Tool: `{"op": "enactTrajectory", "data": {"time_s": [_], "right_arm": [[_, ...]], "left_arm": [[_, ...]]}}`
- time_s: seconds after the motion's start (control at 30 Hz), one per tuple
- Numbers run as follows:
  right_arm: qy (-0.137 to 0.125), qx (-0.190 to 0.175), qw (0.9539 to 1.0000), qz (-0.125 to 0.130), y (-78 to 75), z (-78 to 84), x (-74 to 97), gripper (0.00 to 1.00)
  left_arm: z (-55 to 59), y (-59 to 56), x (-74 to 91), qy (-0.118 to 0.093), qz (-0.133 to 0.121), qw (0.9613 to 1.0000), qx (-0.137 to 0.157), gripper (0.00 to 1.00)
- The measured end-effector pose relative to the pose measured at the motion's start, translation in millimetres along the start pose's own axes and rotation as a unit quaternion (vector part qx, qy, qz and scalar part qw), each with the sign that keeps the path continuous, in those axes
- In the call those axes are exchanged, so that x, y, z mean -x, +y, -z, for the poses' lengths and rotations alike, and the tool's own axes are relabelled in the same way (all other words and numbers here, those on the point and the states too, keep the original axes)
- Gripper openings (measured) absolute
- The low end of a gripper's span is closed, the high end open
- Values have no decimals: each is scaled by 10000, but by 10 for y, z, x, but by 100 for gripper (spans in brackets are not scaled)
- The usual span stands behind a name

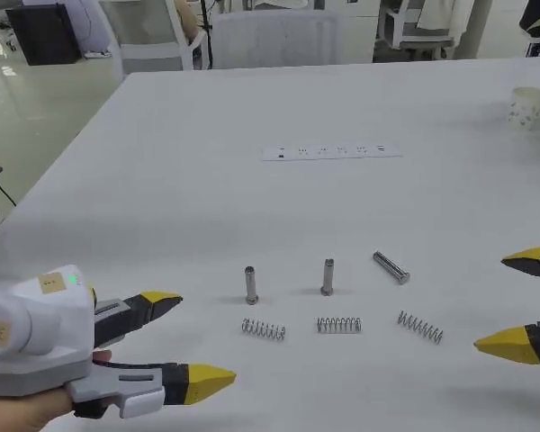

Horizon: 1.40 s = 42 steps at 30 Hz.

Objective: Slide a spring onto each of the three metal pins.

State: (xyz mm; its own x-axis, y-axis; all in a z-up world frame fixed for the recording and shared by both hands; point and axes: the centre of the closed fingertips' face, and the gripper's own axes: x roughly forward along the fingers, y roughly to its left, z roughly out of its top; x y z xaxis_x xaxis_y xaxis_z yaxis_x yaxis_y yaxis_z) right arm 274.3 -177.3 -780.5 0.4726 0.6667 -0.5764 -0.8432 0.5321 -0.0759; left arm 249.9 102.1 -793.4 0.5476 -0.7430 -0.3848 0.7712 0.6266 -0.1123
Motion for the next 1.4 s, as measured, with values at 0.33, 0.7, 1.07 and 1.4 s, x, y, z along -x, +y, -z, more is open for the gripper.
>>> {"op": "enactTrajectory", "data": {"time_s": [0.33,0.7,1.07,1.4], "right_arm": [[32,50,10000,-4,-19,24,-12,74],[56,112,9999,6,-43,20,-33,75],[163,102,9998,14,-49,59,-40,76],[217,51,9998,-13,-35,102,-43,75]], "left_arm": [[-5,1,6,-2,-31,10000,18,73],[-5,2,3,-14,-48,10000,29,73],[19,13,22,17,-68,10000,35,73],[27,3,-2,25,-48,10000,51,72]]}}
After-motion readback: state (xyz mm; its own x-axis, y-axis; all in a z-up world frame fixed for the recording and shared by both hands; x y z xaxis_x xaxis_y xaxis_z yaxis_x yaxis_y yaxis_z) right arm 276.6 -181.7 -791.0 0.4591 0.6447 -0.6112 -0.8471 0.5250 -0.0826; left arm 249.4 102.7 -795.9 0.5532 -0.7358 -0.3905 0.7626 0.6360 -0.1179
